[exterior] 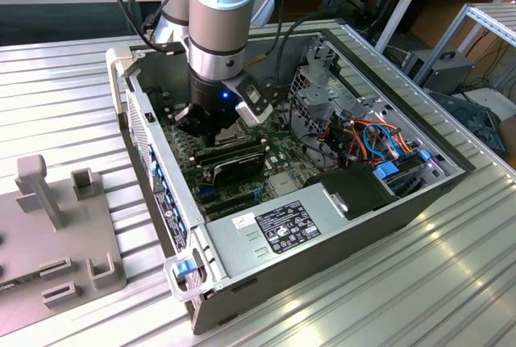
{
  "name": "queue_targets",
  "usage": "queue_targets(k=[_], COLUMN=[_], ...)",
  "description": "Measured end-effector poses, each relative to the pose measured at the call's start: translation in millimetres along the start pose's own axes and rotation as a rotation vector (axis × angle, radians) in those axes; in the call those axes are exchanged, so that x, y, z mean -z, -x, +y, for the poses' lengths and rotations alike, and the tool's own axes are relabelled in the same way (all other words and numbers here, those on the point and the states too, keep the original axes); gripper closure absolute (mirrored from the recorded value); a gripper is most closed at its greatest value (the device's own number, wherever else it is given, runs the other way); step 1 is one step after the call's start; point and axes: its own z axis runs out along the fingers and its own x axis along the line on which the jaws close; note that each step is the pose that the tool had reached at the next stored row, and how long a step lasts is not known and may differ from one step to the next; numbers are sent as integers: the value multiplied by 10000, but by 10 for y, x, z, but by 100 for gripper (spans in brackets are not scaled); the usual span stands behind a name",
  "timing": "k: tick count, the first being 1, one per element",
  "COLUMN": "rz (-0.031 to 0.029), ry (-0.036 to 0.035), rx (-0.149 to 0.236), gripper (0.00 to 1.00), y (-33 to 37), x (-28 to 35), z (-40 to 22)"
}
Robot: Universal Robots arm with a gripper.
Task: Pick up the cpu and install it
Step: 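Install the second cpu locking lever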
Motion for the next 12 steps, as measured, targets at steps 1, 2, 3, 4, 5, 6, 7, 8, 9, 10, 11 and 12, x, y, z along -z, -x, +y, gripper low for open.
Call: queue_targets(k=[1, 2, 3, 4, 5, 6, 7, 8, 9, 10, 11, 12], rz=[1, 0, 0, 1, 3, 5, 9, 10, 13, 15, 16, 17], ry=[-1, 1, 0, 0, 0, 0, 0, 0, 0, 1, 0, 0], rx=[1, 0, 0, -1, 1, 1, -2, -2, 1, -1, -1, 0], gripper=[89, 89, 89, 89, 89, 89, 89, 89, 89, 89, 89, 89], y=[3, 12, 27, 72, 105, 143, 184, 224, 261, 296, 337, 369], x=[22, 21, 21, 19, 17, 15, 13, 11, 9, 7, 5, 3], z=[3, 3, 2, 0, -2, -3, -5, -7, -9, -10, -12, -13])
